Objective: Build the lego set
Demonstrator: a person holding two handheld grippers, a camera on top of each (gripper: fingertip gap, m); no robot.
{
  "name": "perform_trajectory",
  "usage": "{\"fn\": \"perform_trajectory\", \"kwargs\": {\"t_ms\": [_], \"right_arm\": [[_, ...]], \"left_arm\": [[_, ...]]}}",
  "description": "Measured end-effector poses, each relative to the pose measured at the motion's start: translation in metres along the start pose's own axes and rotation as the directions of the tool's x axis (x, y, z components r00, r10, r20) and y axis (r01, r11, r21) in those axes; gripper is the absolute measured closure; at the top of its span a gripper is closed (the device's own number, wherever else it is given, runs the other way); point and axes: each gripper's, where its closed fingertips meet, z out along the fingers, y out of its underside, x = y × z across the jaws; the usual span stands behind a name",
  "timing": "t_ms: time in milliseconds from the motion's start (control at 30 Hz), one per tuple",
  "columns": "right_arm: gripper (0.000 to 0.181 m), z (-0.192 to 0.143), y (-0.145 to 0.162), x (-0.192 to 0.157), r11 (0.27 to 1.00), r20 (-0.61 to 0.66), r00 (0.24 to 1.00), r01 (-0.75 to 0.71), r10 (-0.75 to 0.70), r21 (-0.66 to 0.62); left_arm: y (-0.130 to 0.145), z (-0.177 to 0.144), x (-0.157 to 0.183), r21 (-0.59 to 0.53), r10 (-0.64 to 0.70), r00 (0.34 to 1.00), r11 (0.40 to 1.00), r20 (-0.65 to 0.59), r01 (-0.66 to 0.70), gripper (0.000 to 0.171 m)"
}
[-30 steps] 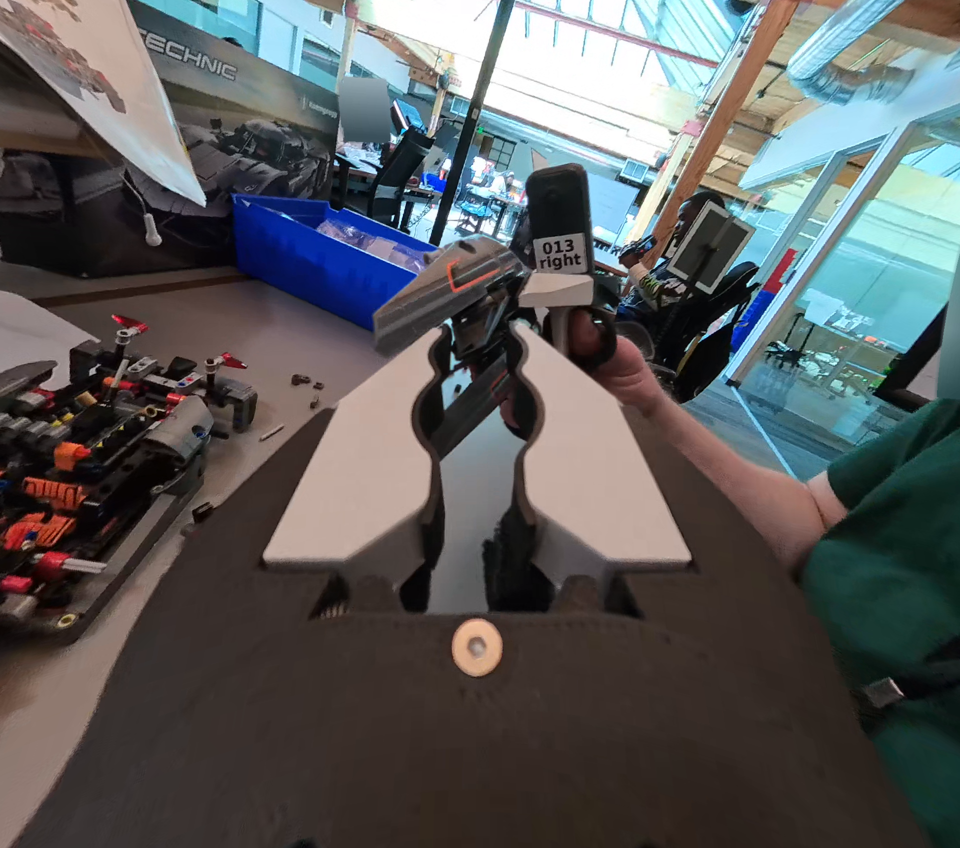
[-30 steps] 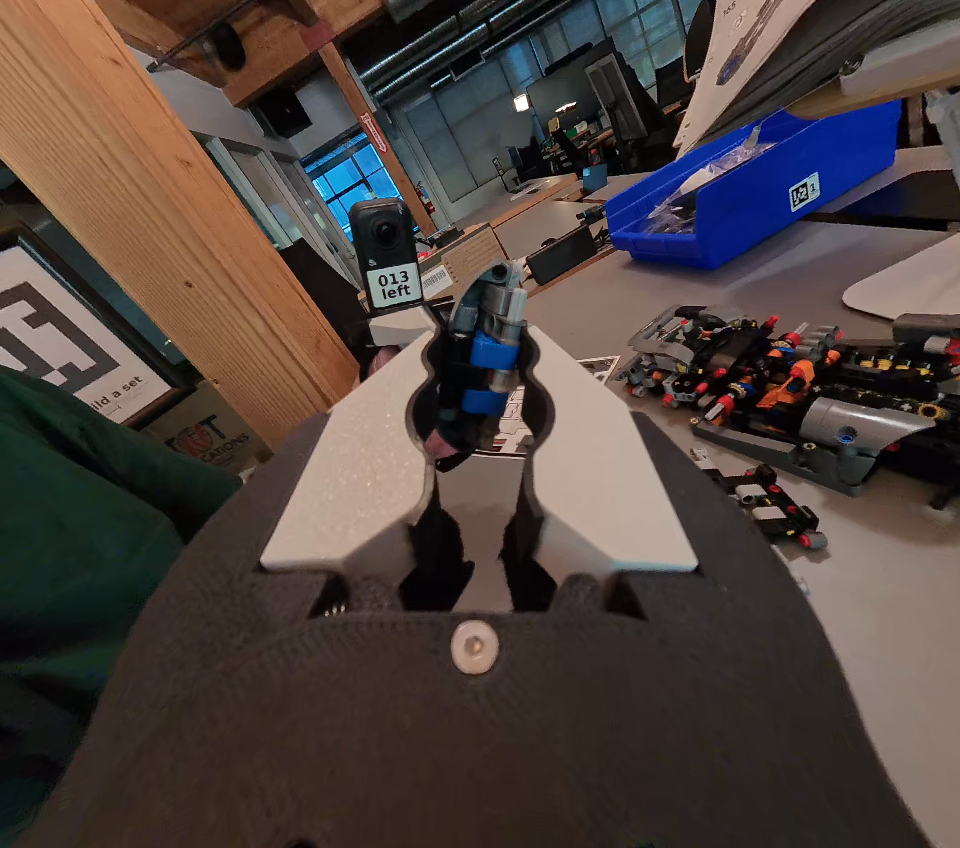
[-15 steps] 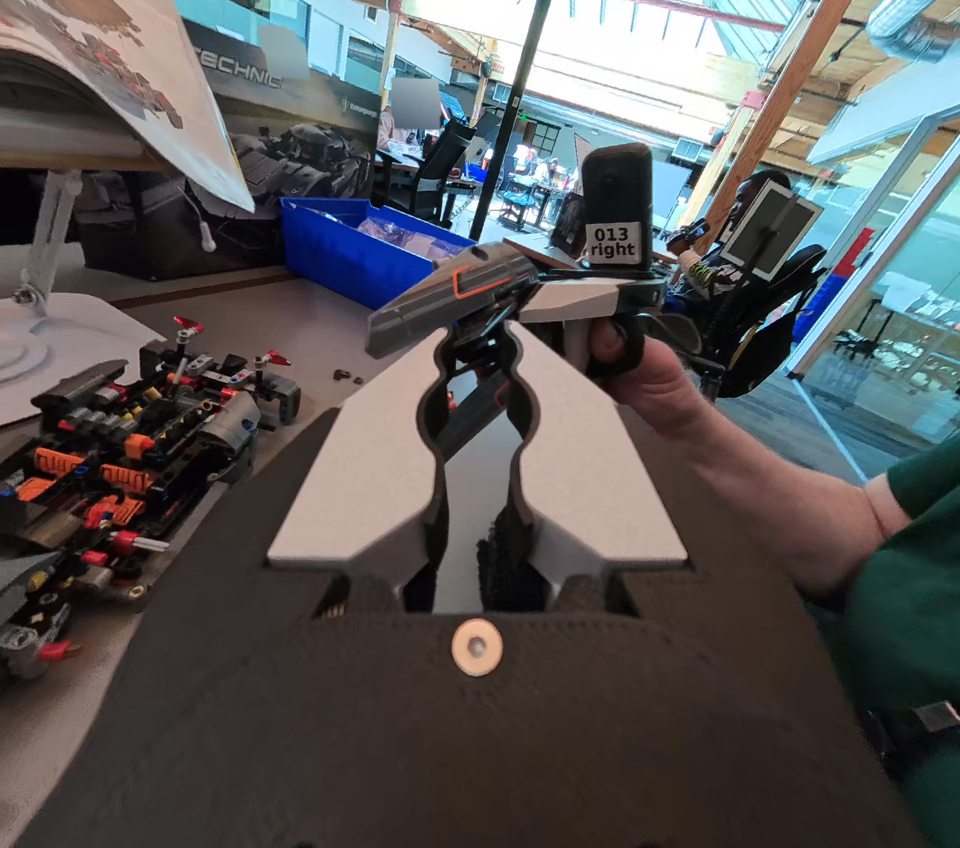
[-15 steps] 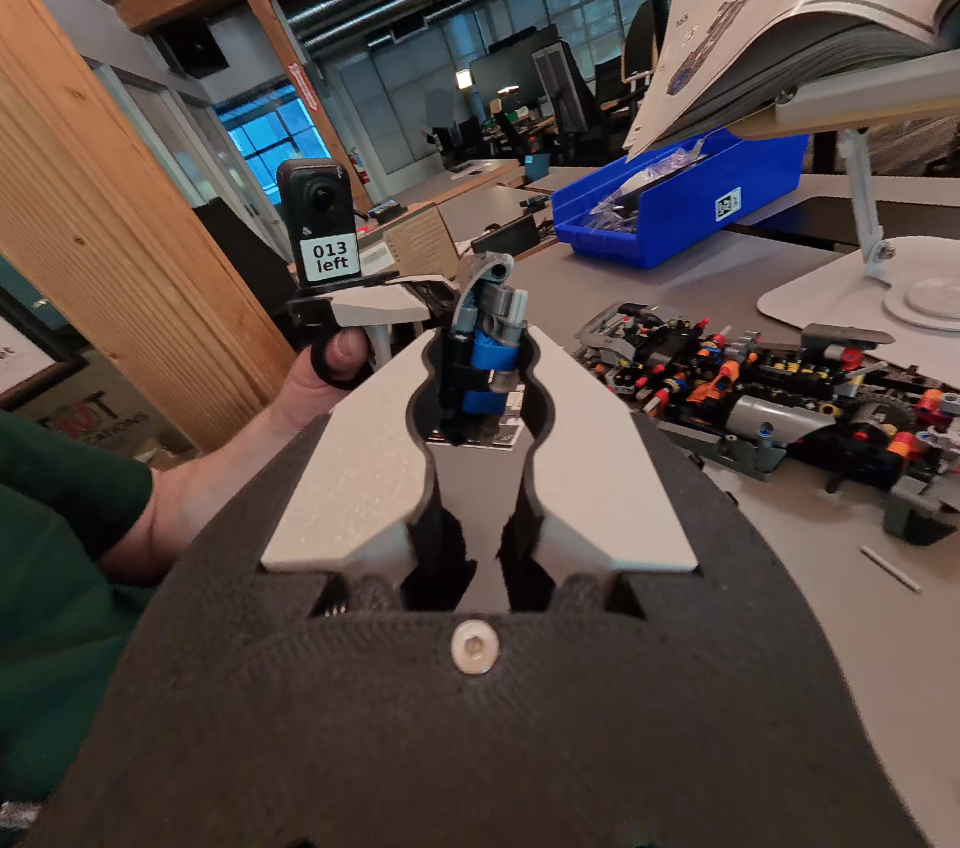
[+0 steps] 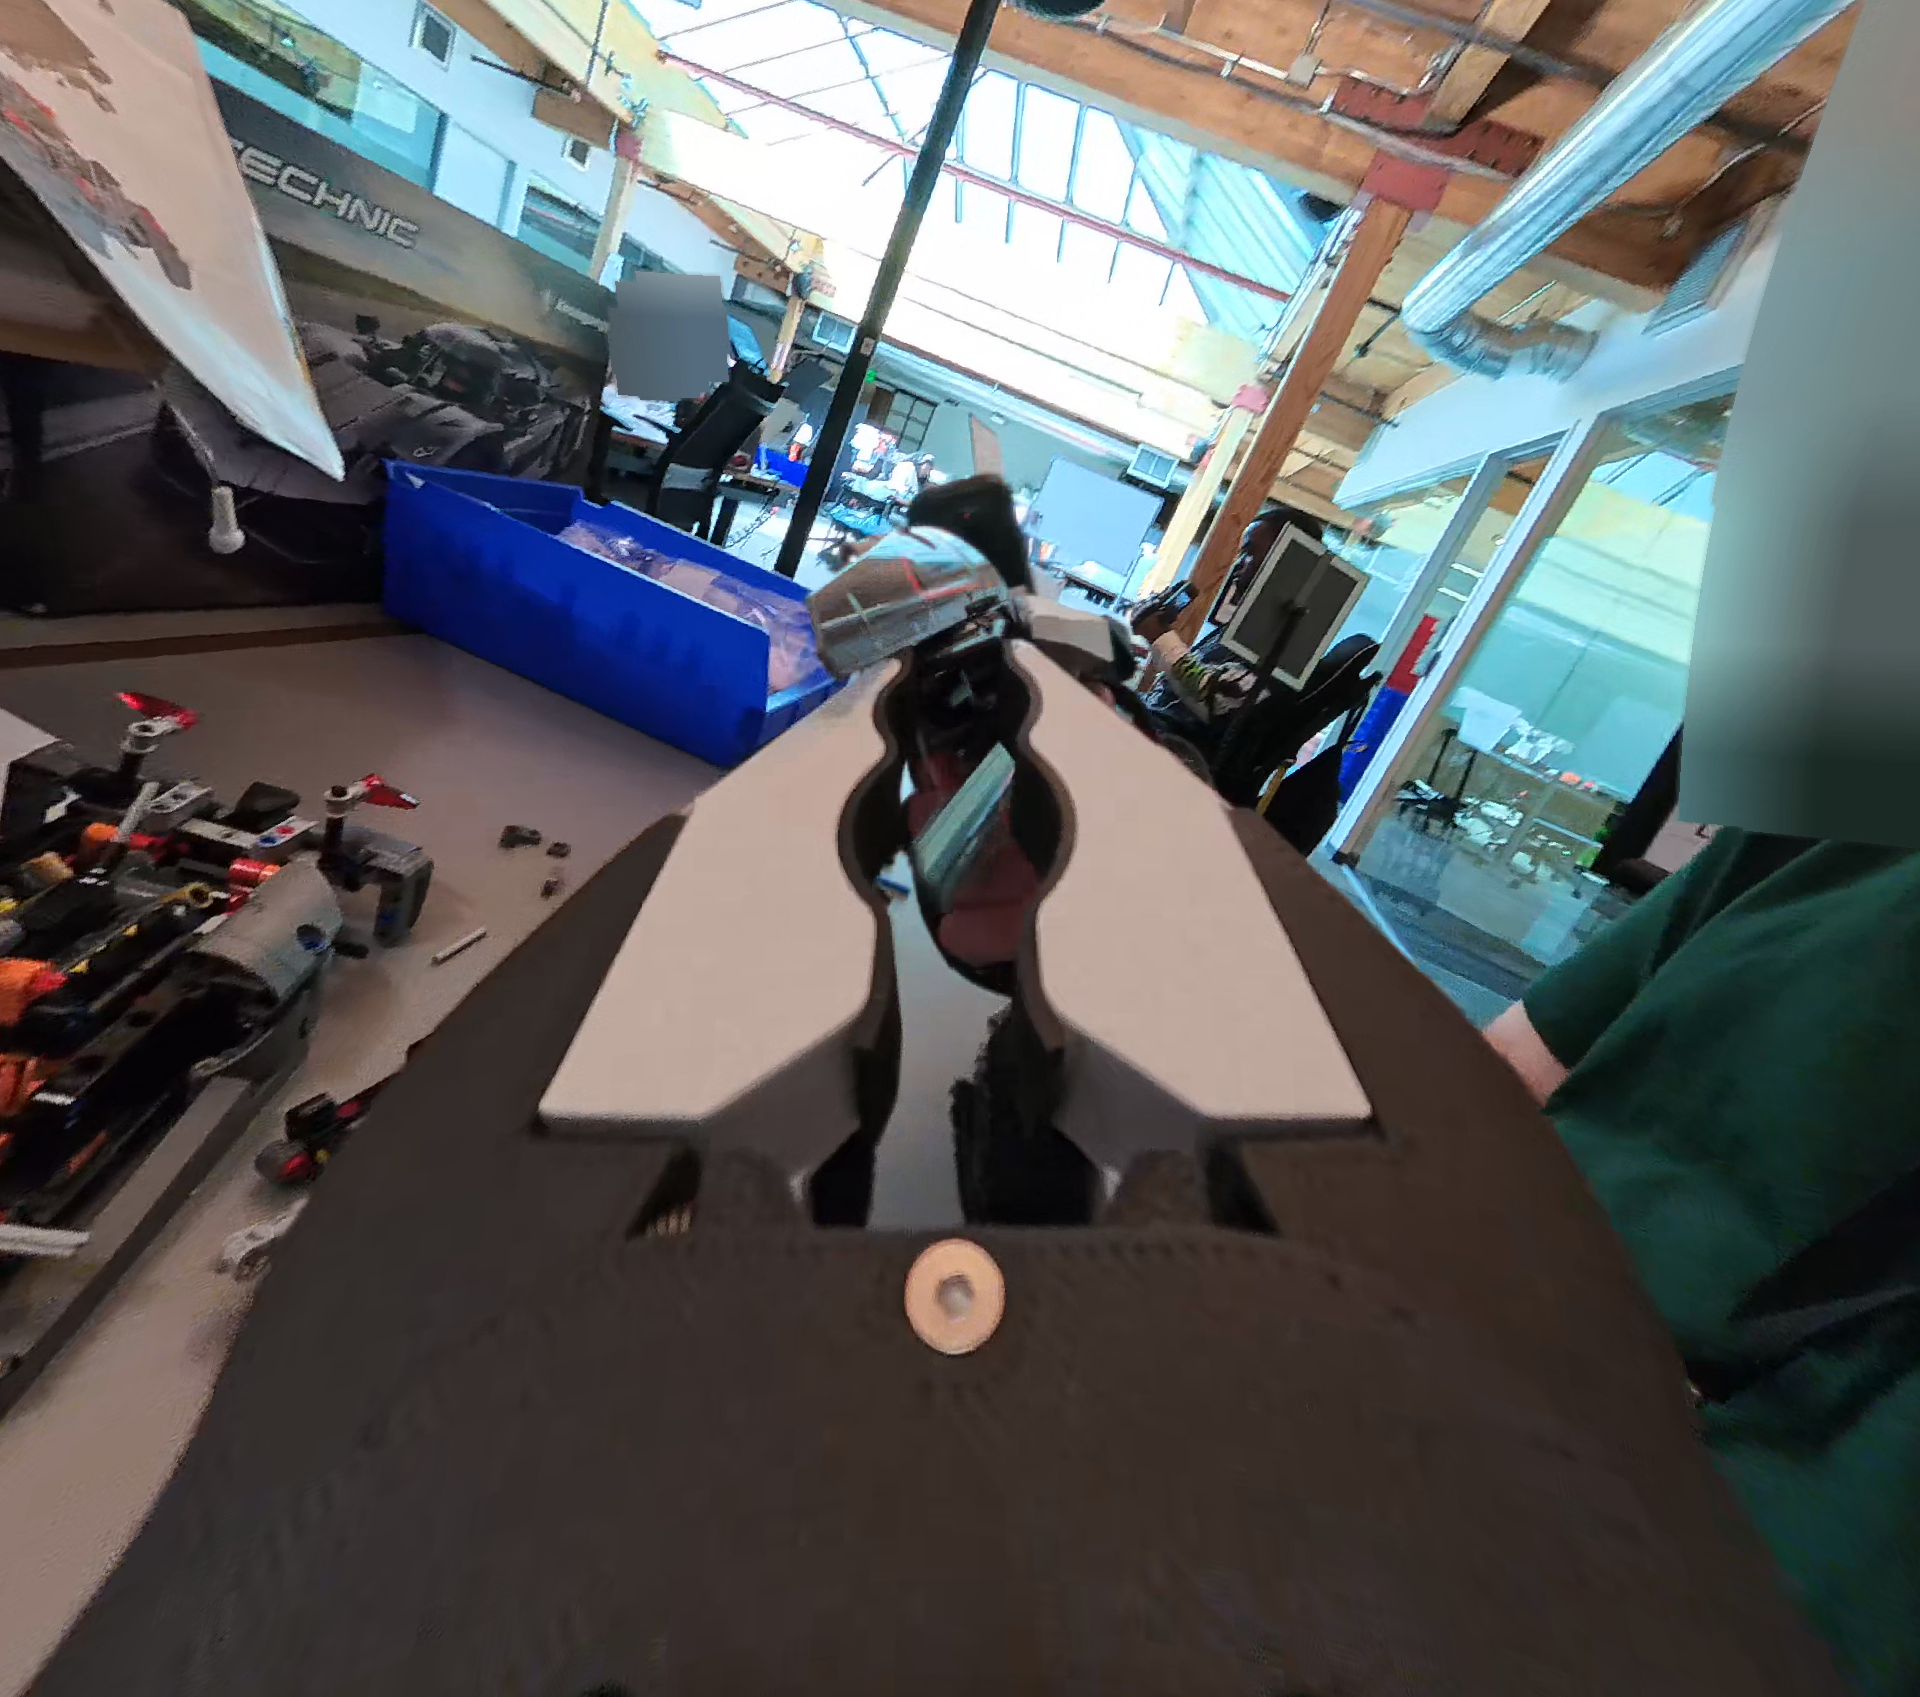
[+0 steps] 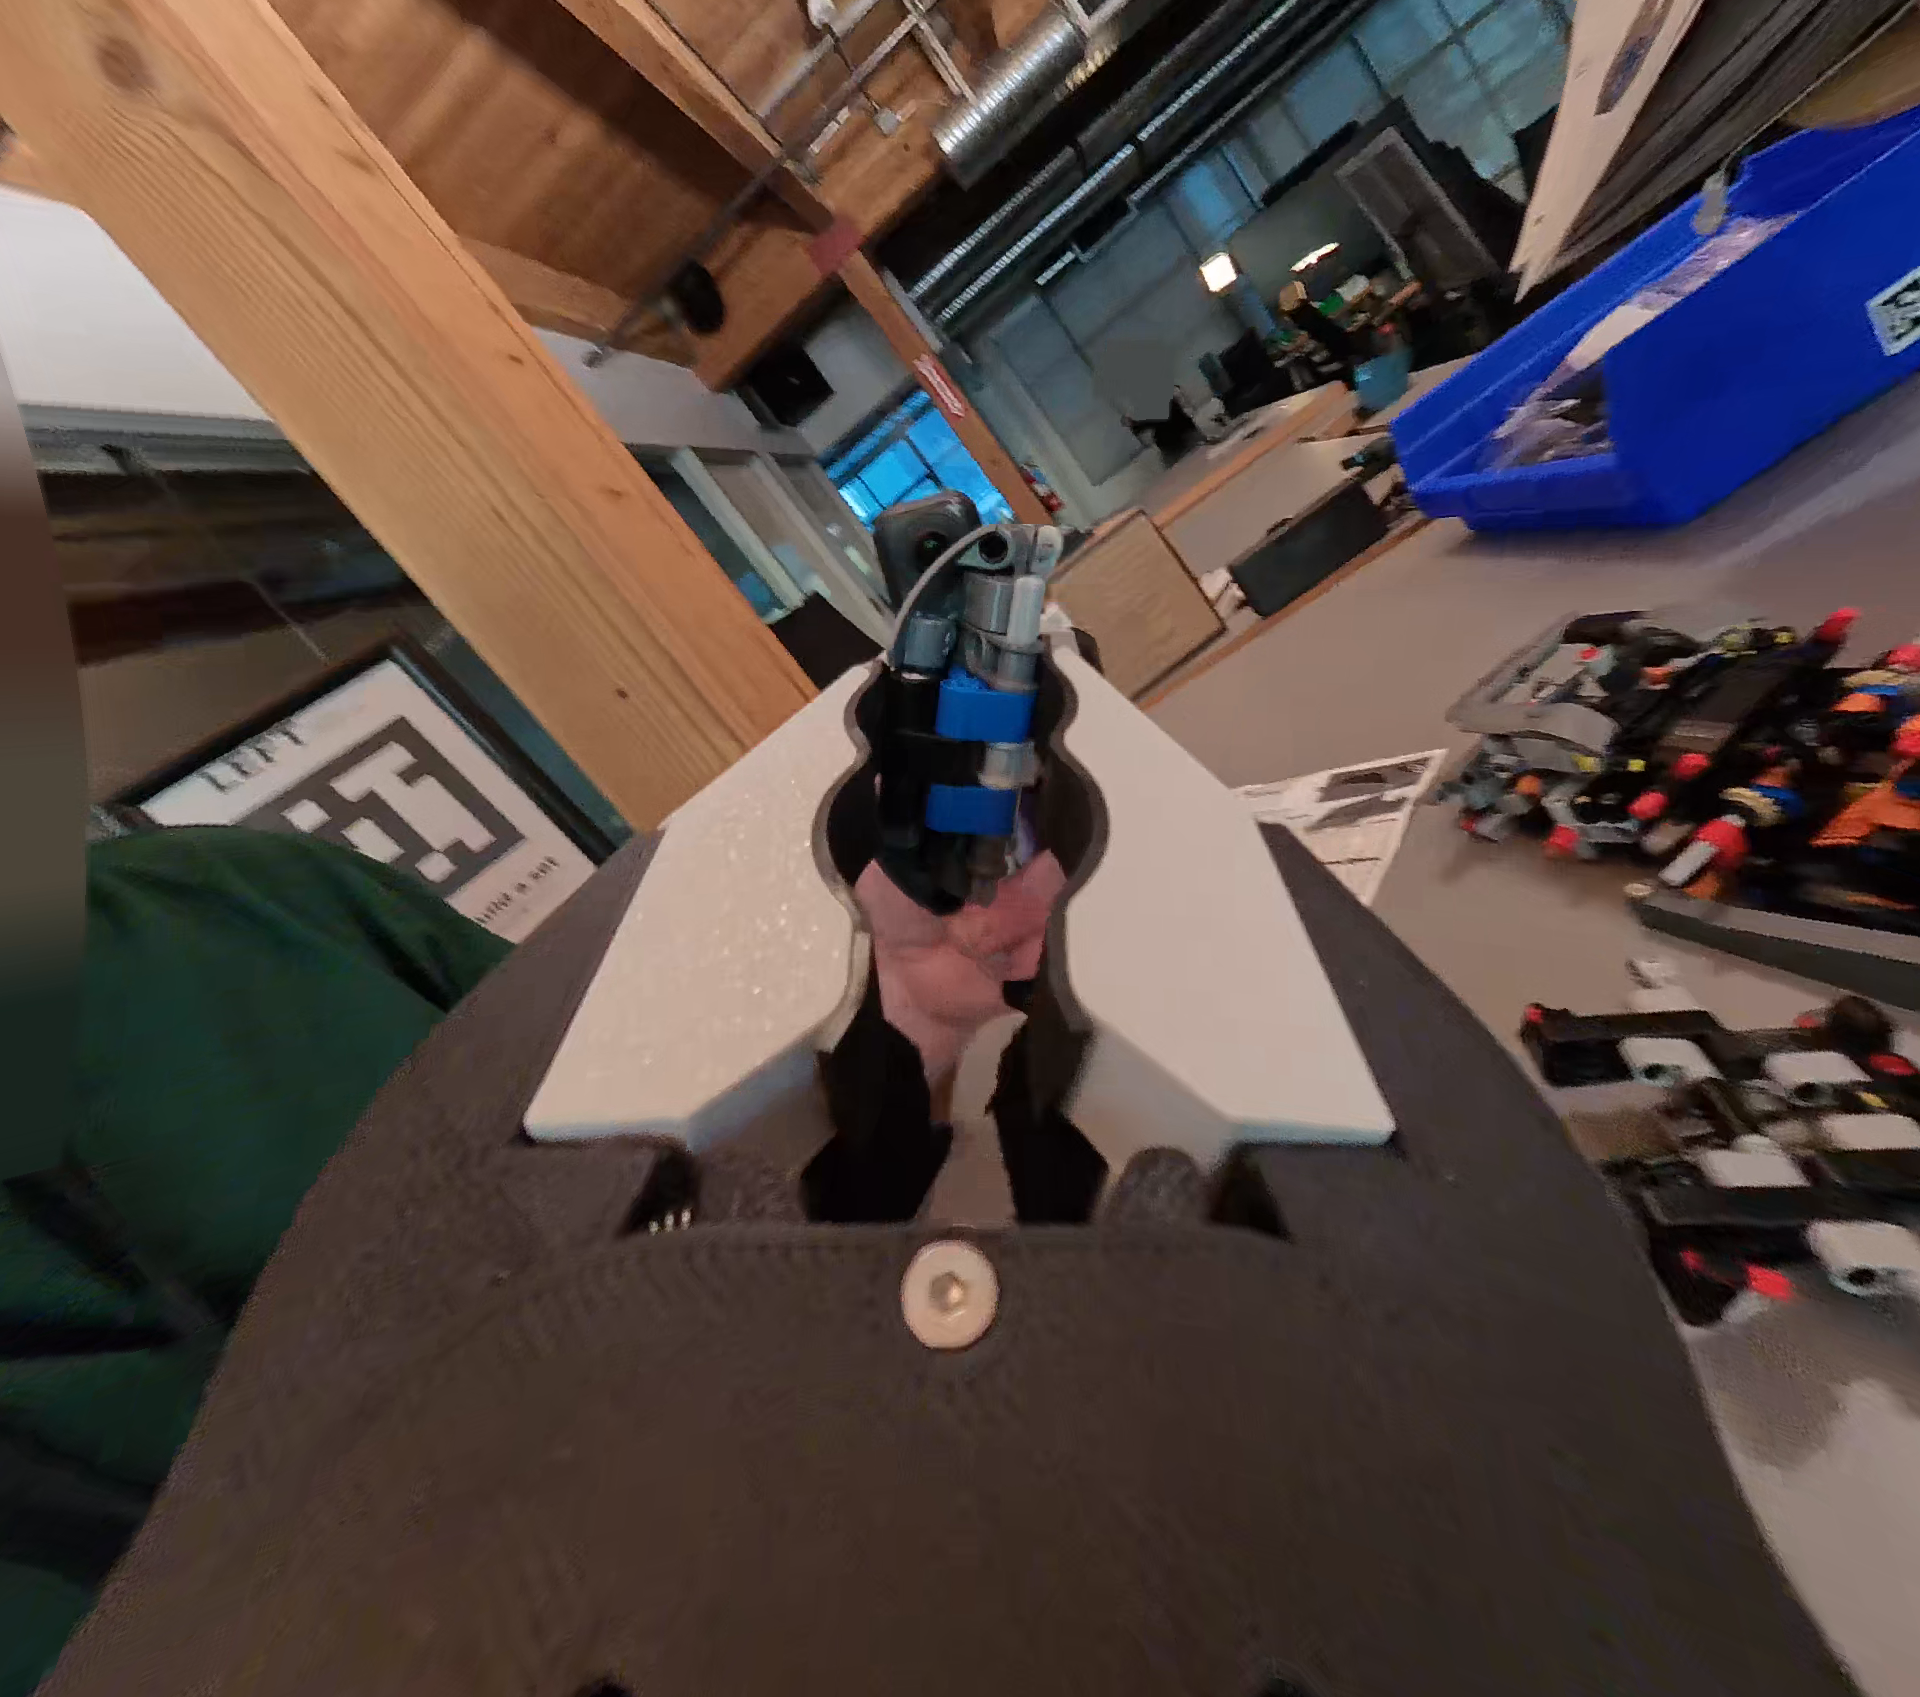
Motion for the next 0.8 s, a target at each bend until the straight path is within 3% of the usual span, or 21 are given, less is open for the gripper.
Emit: {"fn": "perform_trajectory", "kwargs": {"t_ms": [133,400,567,733,800], "right_arm": [[0.158,0.002,-0.001,-0.003,0.995,0.080,0.992,-0.097,0.094,0.038],[0.158,0.001,-0.005,-0.003,0.987,0.118,0.984,-0.142,0.133,0.080],[0.157,-0.006,-0.006,0.007,0.985,0.088,0.988,-0.136,0.126,0.107],[0.157,-0.005,0.001,0.009,0.997,0.033,0.998,-0.059,0.057,0.046],[0.158,-0.004,0.004,0.009,0.998,0.029,0.998,-0.053,0.052,0.027]], "left_arm": [[-0.005,0.000,0.004,0.053,-0.047,0.996,0.997,-0.078,0.051,0.159],[-0.005,0.000,0.009,0.095,-0.110,0.981,0.987,-0.161,0.126,0.154],[-0.009,-0.006,0.000,0.132,-0.127,0.985,0.981,-0.119,0.142,0.153],[-0.009,-0.007,-0.007,0.122,-0.112,0.993,0.986,-0.048,0.117,0.142],[-0.011,-0.008,-0.009,0.131,-0.112,0.992,0.984,-0.050,0.118,0.146]]}}
